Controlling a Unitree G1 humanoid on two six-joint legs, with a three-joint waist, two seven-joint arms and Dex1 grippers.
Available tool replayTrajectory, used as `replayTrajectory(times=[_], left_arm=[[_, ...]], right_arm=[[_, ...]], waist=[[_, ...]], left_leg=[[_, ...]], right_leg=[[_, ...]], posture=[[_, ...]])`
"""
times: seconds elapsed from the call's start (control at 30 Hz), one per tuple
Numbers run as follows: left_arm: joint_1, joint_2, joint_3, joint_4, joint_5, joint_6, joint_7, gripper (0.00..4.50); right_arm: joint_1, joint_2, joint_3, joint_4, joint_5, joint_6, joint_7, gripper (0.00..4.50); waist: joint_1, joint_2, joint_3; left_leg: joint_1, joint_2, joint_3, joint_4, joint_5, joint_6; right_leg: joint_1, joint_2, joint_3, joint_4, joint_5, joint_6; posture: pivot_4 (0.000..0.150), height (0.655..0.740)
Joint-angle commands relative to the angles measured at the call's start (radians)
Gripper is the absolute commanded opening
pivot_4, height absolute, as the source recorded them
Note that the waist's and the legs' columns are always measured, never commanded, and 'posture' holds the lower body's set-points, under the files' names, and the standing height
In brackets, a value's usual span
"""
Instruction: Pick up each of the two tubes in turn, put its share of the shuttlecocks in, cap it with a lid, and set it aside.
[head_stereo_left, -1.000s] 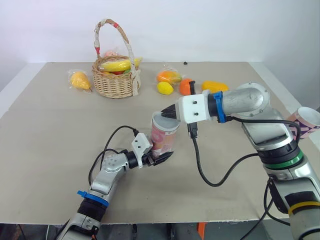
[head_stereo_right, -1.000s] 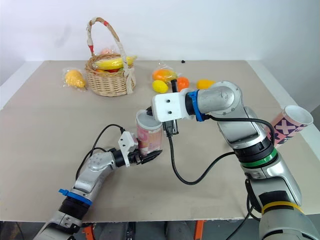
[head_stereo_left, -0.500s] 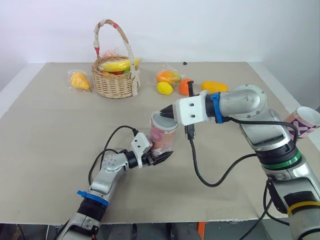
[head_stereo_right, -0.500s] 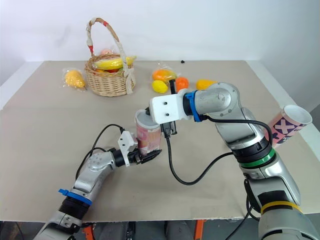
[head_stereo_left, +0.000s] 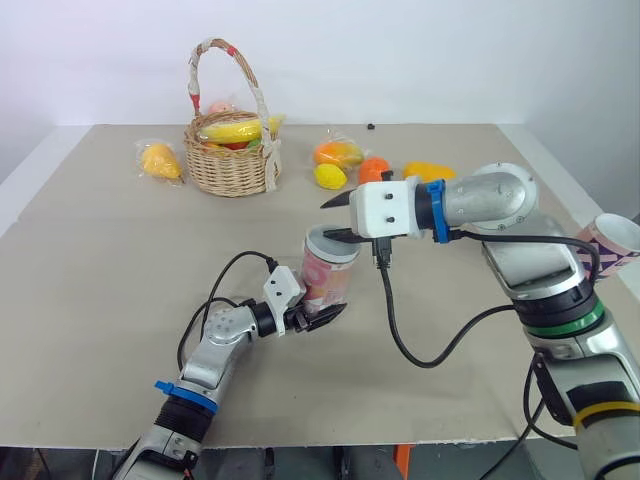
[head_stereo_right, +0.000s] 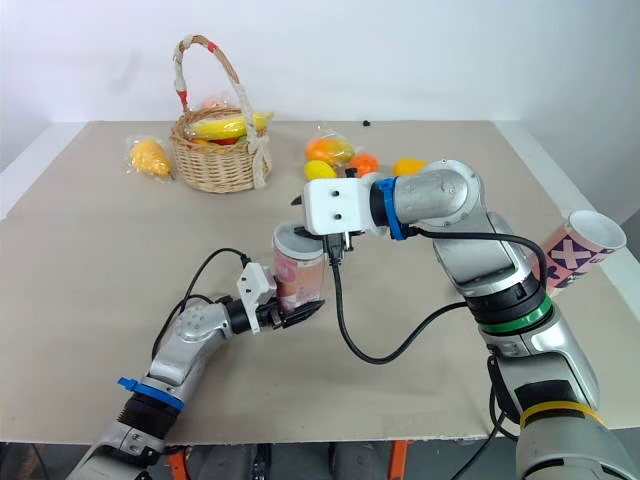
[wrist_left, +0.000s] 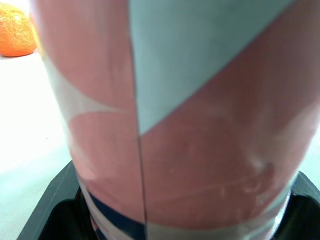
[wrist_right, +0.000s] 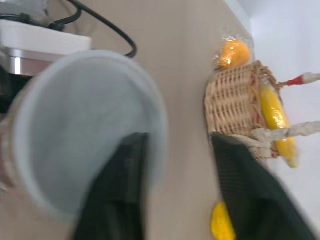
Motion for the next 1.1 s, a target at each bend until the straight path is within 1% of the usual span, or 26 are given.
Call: replayTrajectory(times=[0.03, 0.07, 0.1, 0.2, 0.53, 0.83, 0.87, 0.9, 0.93, 1.0, 1.1], left_arm=[[0.004, -0.006, -0.016, 0.030, 0.005, 0.016, -0.005, 3.28], [0.003, -0.006, -0.016, 0.031, 0.006, 0.016, -0.005, 3.28], [0.003, -0.007, -0.016, 0.031, 0.007, 0.015, -0.006, 3.28], [0.004, -0.008, -0.015, 0.030, 0.007, 0.014, -0.008, 3.28], [0.002, -0.009, -0.014, 0.033, 0.008, 0.012, -0.012, 3.28], [0.001, -0.010, -0.013, 0.035, 0.009, 0.010, -0.012, 3.28], [0.000, -0.010, -0.013, 0.035, 0.008, 0.010, -0.013, 3.28], [0.000, -0.010, -0.013, 0.035, 0.009, 0.010, -0.013, 3.28], [0.000, -0.010, -0.014, 0.035, 0.009, 0.010, -0.014, 3.28], [-0.001, -0.010, -0.014, 0.035, 0.008, 0.011, -0.015, 3.28], [-0.003, -0.010, -0.014, 0.037, 0.008, 0.011, -0.016, 3.28]], right_arm=[[-0.012, -0.006, -0.005, -0.003, 0.004, 0.002, 0.012, 3.73], [-0.013, -0.006, -0.006, -0.001, 0.003, 0.001, 0.012, 4.04], [-0.015, -0.006, -0.006, 0.000, 0.003, 0.000, 0.012, 4.48], [-0.026, 0.000, -0.015, 0.004, 0.011, 0.003, 0.007, 4.48], [-0.102, 0.014, -0.078, 0.041, 0.104, 0.042, 0.005, 4.48], [-0.156, 0.017, -0.116, 0.063, 0.197, 0.070, 0.043, 4.48], [-0.160, 0.014, -0.115, 0.063, 0.211, 0.077, 0.059, 3.97], [-0.164, 0.007, -0.109, 0.061, 0.226, 0.087, 0.083, 3.71], [-0.168, 0.003, -0.105, 0.061, 0.237, 0.094, 0.101, 3.34], [-0.175, -0.004, -0.093, 0.063, 0.246, 0.097, 0.134, 2.32], [-0.178, -0.012, -0.081, 0.066, 0.247, 0.094, 0.166, 0.98]], waist=[[0.000, 0.000, 0.000], [0.000, 0.000, 0.000], [0.001, 0.000, 0.000], [0.001, 0.000, 0.000], [0.000, 0.000, 0.000], [0.000, 0.000, 0.000], [0.000, 0.000, 0.000], [0.000, 0.000, 0.000], [0.000, 0.000, 0.000], [0.000, 0.000, 0.000], [0.000, 0.000, 0.000]], left_leg=[[0.000, 0.000, 0.000, 0.000, 0.000, 0.000], [0.000, -0.001, 0.000, 0.000, 0.000, 0.000], [0.000, -0.001, 0.000, -0.001, 0.000, 0.000], [0.000, -0.001, 0.000, -0.001, 0.000, 0.000], [0.000, -0.001, -0.001, -0.002, 0.000, 0.000], [0.000, -0.002, -0.001, -0.005, 0.000, 0.000], [-0.001, -0.002, -0.001, -0.005, 0.000, 0.000], [-0.001, -0.002, -0.001, -0.005, 0.000, 0.000], [-0.001, -0.002, -0.001, -0.005, 0.000, 0.000], [-0.001, -0.002, -0.001, -0.005, 0.000, 0.000], [-0.001, -0.002, -0.002, -0.005, 0.000, 0.000]], right_leg=[[0.000, -0.001, 0.000, 0.000, 0.000, 0.000], [0.000, -0.001, 0.000, 0.000, 0.000, 0.000], [0.000, -0.001, -0.001, 0.000, 0.000, 0.001], [0.000, -0.002, -0.001, 0.000, 0.000, 0.002], [0.000, -0.004, -0.004, 0.000, 0.000, 0.002], [-0.001, -0.004, -0.006, -0.001, 0.000, 0.001], [-0.001, -0.004, -0.006, -0.001, 0.000, 0.001], [-0.001, -0.004, -0.006, -0.001, 0.000, 0.001], [-0.001, -0.005, -0.006, -0.001, 0.000, 0.001], [-0.001, -0.005, -0.006, -0.001, 0.000, 0.001], [-0.001, -0.005, -0.007, -0.001, 0.000, 0.001]], posture=[[0.150, 0.7400], [0.150, 0.7400], [0.150, 0.7400], [0.150, 0.7400], [0.150, 0.7400], [0.150, 0.7400], [0.150, 0.7400], [0.150, 0.7400], [0.150, 0.7400], [0.150, 0.7400], [0.150, 0.7400]])
